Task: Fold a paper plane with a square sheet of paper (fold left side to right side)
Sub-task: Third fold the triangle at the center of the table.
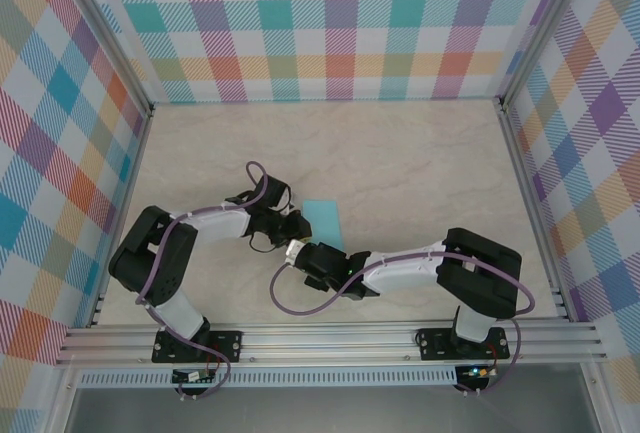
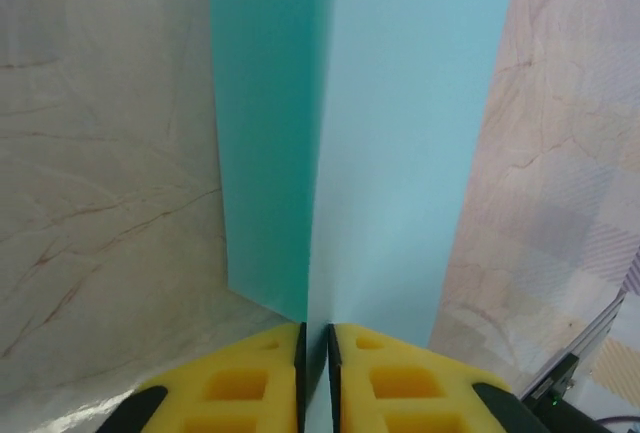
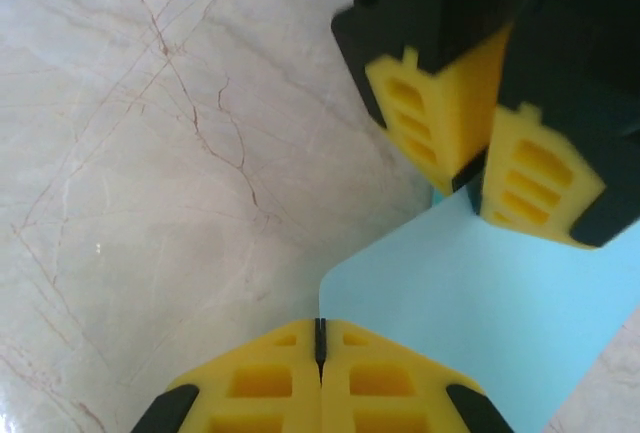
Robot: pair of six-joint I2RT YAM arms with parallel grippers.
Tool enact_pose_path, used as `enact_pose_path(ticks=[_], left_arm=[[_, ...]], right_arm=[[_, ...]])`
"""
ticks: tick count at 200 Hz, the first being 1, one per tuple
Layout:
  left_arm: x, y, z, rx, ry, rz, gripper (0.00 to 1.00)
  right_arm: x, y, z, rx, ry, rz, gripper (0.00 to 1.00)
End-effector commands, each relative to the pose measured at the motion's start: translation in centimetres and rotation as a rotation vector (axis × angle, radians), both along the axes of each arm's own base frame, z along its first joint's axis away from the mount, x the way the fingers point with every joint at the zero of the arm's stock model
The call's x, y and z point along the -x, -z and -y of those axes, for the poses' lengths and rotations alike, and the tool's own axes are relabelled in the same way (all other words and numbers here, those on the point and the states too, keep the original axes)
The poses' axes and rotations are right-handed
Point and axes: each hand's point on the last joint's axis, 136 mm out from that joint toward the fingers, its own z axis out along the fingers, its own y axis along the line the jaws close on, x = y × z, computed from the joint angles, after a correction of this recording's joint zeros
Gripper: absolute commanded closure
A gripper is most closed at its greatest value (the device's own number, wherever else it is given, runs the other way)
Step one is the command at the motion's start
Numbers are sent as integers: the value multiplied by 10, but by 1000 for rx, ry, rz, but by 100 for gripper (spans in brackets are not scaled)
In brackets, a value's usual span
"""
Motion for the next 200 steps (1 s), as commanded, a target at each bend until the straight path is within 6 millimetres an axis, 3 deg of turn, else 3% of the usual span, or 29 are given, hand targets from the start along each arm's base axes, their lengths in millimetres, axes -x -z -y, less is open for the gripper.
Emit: enact_pose_path(ticks=[1,33,60,75,91,109,136,175,200], left_arm=[[-3,-21,-5,-19,12,56,73],[1,-28,-22,-63,16,47,51],[-6,-35,-30,-83,15,55,46],[-16,-39,-23,-64,39,74,49],[-28,-40,-7,-25,75,79,60],[-38,-33,11,-16,133,65,72],[-51,-20,33,-25,186,54,81],[-57,4,50,-45,220,19,84],[-56,16,51,-73,222,3,85]], right_arm=[[8,2,4,-9,-14,-65,100],[5,5,5,-19,-3,-110,100],[5,5,4,-28,-2,-135,100],[4,4,4,-31,-1,-140,100],[2,5,5,-50,29,-161,100],[2,4,4,-59,31,-176,100],[1,2,4,-67,35,-188,100],[0,0,1,-74,35,-206,100],[-1,0,2,-79,43,-222,100]])
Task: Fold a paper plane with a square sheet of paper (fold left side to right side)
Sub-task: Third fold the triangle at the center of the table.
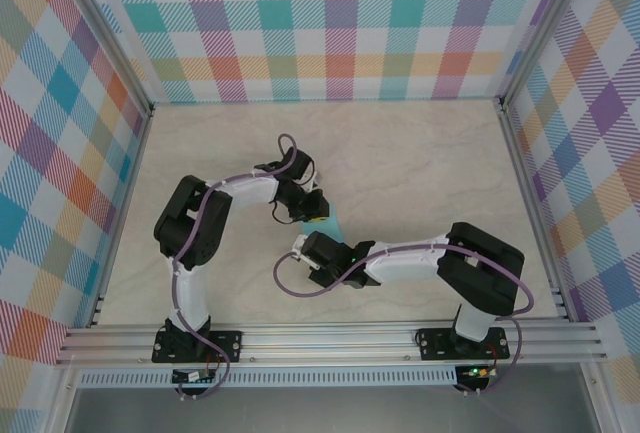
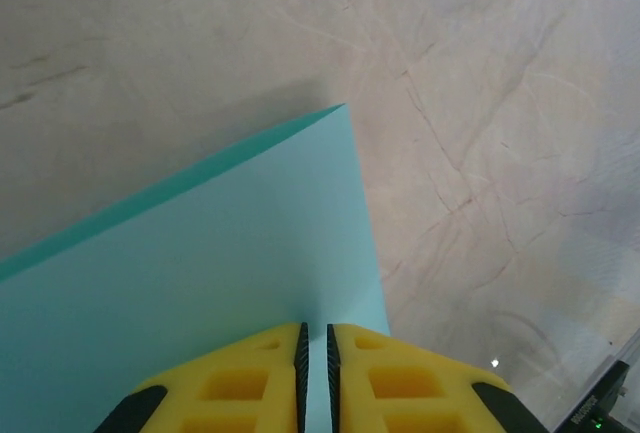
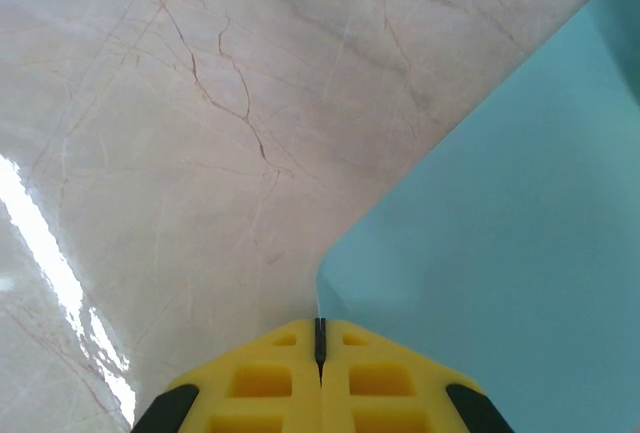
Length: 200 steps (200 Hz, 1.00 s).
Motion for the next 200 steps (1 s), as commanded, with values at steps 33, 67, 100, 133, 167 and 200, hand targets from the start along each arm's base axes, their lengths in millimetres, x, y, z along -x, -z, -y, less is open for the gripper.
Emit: enact_pose_path(ticks=[33,67,100,133,167,200], left_arm=[[7,15,-1,-56,37,-26,86],[11,29,-4,-81,46,-50,89],[13,38,-6,-99,53,-63,91],[14,41,-7,-103,57,-68,93],[15,43,-7,-108,61,-73,94],[15,42,-6,-108,67,-72,94]], right_arm=[[-3,-15,-7,-85,34,-81,100],[-8,-21,-3,-139,66,-156,100],[-14,-27,5,-202,110,-241,100],[-27,-29,15,-262,180,-325,100],[-38,-21,29,-262,254,-389,100],[-49,-13,40,-252,328,-428,100]])
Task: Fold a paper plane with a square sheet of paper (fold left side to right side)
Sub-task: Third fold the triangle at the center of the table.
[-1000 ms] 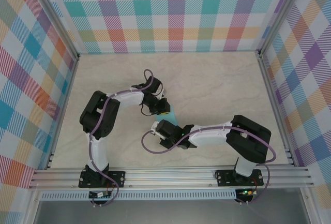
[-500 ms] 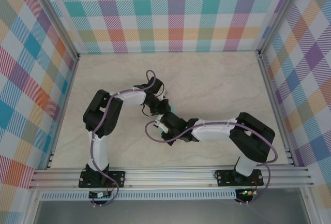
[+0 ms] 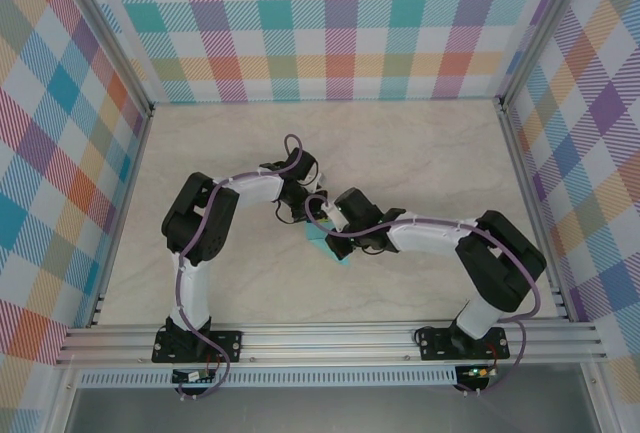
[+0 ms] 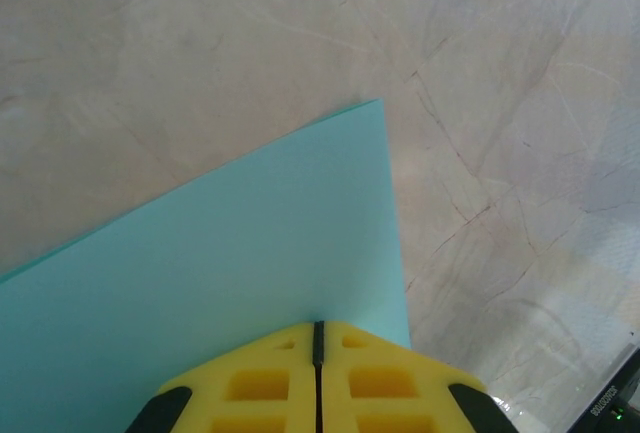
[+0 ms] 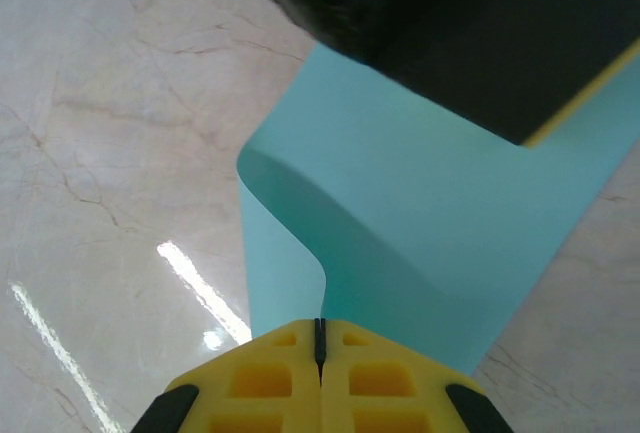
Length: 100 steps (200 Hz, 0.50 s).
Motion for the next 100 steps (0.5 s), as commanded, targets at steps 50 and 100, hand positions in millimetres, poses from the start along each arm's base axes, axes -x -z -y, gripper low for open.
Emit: enact_pose_path(ticks=[50,100], left_arm=[[16,34,-9,-100,23,-68,95],[16,33,-8,-99,25,-64,96]], right_arm=[[-10,14,10,23,85,-113,100],[-19,11,9,12,97,-106,100]])
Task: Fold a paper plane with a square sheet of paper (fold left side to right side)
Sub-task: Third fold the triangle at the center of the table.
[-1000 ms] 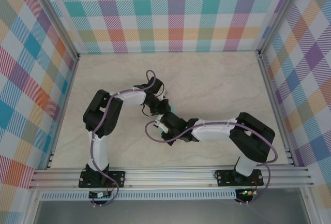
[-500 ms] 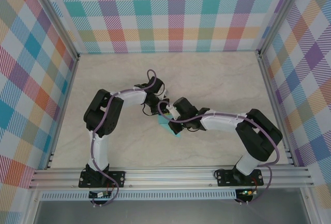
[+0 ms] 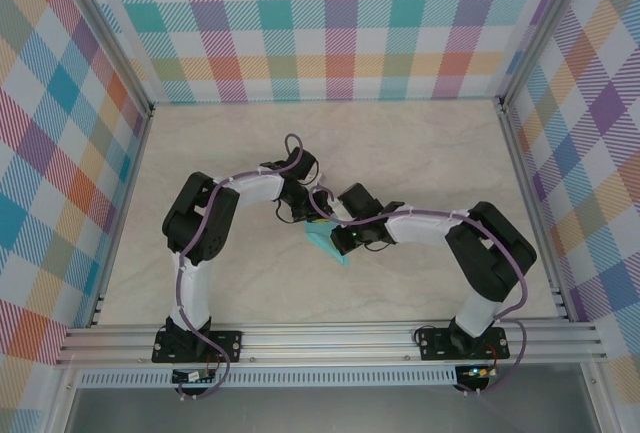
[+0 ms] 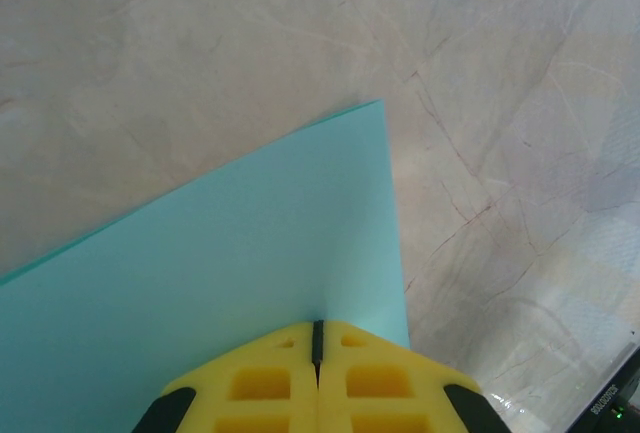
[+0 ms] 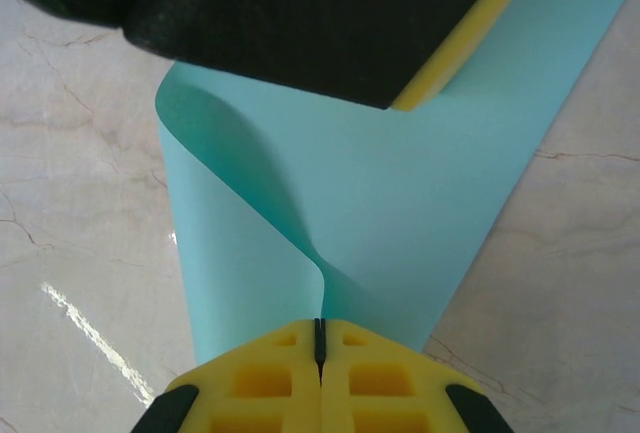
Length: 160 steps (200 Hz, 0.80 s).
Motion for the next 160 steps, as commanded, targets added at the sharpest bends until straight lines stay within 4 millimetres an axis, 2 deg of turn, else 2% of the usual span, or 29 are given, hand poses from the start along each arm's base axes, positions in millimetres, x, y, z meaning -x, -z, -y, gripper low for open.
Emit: enact_pose_path(ticks=[1,124,160], left_arm=[[16,34,-8,-93,21,-58,96],[17,34,-5,-91,28,-60,97],[17,35,-6,-93,27,-60,98]], right_arm=[[-6,-6,-5,-17,8,-12,100],[-9,7,0,26,18,-29,100],[-11,-1,-5,0,13,-17,100]])
